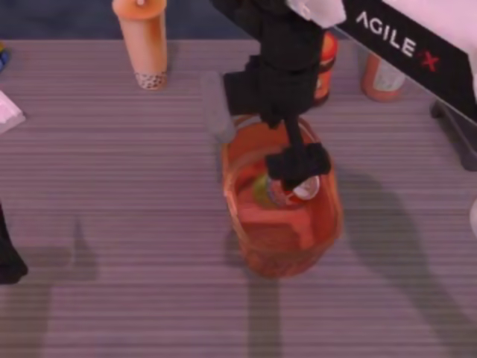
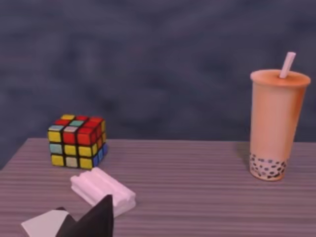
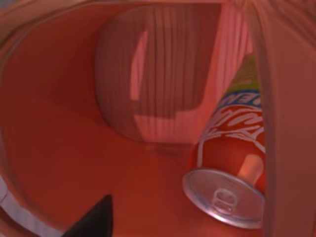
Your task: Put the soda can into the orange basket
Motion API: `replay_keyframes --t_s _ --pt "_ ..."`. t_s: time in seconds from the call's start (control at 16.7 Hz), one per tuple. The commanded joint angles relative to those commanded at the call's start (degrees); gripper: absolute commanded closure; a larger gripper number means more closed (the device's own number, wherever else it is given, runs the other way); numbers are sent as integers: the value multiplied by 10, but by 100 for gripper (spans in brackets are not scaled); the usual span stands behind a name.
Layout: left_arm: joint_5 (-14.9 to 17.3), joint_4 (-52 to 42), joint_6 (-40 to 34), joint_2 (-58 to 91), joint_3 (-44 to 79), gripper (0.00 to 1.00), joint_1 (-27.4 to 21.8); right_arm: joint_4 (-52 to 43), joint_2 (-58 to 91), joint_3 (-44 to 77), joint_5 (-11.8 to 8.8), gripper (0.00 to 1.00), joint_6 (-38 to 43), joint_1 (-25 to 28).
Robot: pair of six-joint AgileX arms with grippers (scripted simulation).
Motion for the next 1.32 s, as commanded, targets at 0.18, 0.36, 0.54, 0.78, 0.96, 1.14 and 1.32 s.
replay_keyframes --t_s 0.18,0.36,0.54,0.78,0.96,1.14,1.32 --pt "0 0 0 0 0 0 0 1 0 0 0 0 0 -3" --pt "0 0 0 0 0 0 0 19 -5 -23 0 0 -1 -1" --pt "0 0 0 0 0 0 0 50 -13 -64 0 0 0 0" --pt "0 0 0 0 0 0 0 57 -15 -72 0 0 0 0" --pt "0 0 0 0 0 0 0 57 -15 -72 0 23 0 0" --pt "0 0 0 0 0 0 0 57 -15 -72 0 45 0 0" --pt "0 0 0 0 0 0 0 57 -15 -72 0 68 0 0"
